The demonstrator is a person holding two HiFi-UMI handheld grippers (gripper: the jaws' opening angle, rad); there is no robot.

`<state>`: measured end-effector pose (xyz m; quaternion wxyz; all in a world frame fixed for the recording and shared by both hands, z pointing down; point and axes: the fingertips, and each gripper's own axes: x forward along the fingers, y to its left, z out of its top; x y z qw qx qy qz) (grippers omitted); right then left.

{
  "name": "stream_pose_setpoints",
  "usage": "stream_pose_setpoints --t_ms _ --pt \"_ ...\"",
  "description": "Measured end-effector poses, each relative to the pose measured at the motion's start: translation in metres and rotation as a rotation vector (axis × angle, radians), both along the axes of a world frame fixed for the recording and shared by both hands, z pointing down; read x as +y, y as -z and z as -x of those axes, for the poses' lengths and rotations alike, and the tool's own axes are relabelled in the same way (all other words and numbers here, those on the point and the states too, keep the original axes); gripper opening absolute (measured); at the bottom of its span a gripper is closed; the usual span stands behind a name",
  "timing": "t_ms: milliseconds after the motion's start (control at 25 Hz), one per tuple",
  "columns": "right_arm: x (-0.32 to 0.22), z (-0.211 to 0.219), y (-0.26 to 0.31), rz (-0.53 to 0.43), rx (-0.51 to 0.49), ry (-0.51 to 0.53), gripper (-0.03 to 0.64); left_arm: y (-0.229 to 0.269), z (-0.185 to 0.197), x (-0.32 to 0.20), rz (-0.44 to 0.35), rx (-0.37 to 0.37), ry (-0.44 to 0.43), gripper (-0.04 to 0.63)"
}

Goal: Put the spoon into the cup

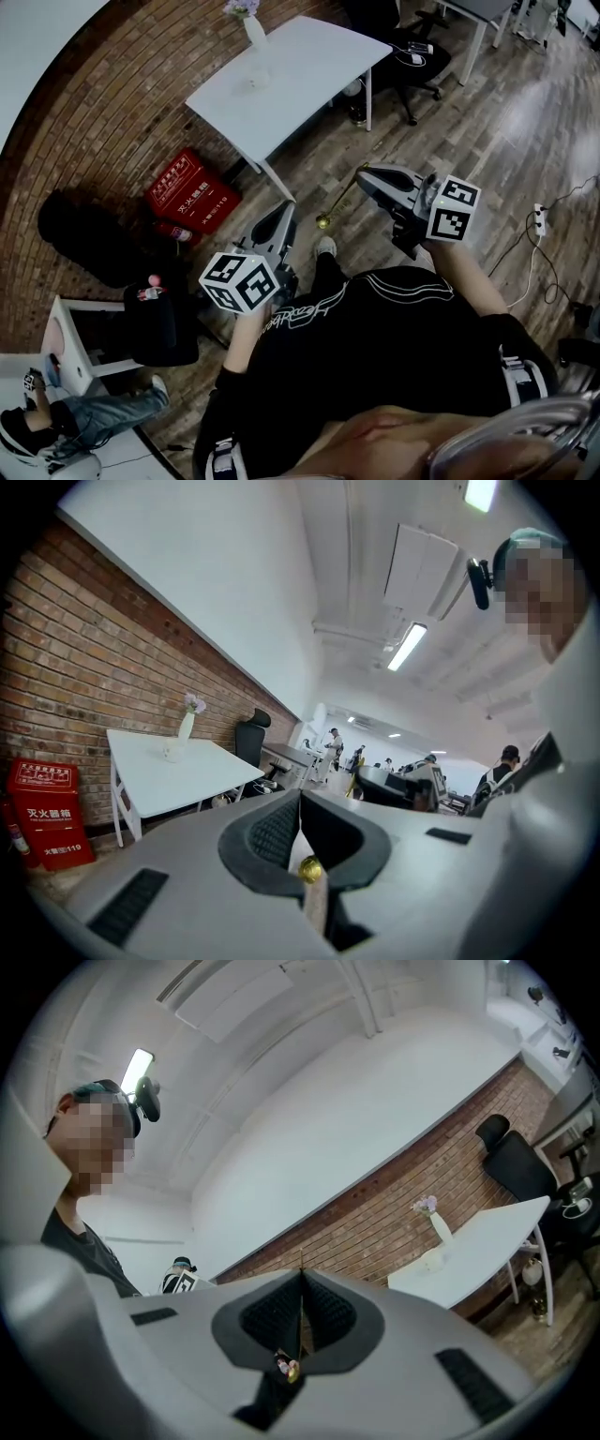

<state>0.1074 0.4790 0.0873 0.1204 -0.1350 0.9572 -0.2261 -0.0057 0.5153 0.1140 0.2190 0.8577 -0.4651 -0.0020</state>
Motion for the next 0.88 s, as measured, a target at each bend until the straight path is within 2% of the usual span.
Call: stream_pose_setpoints --t_ms 120,280,400,880 --pt "-0.037 0.017 -0.002 0.011 0.021 -0.018 0.0 -0.001 0.021 -0.039 0.006 0.02 0.003 0.005" --pt "-0.099 0.052 0.0 0.029 0.03 -0.033 0.0 -0.003 0.063 -0.103 0.019 -0.008 0.022 0.005" --pt "-0.151 0.081 0.006 0.042 0.03 -0.041 0.0 0.0 0.094 -0.156 0.038 -0.002 0.016 0.005" --pt "-0.318 0.172 0.01 0.035 0.062 -0.113 0.0 0.002 0.201 -0.32 0.039 0.012 0.01 0.005"
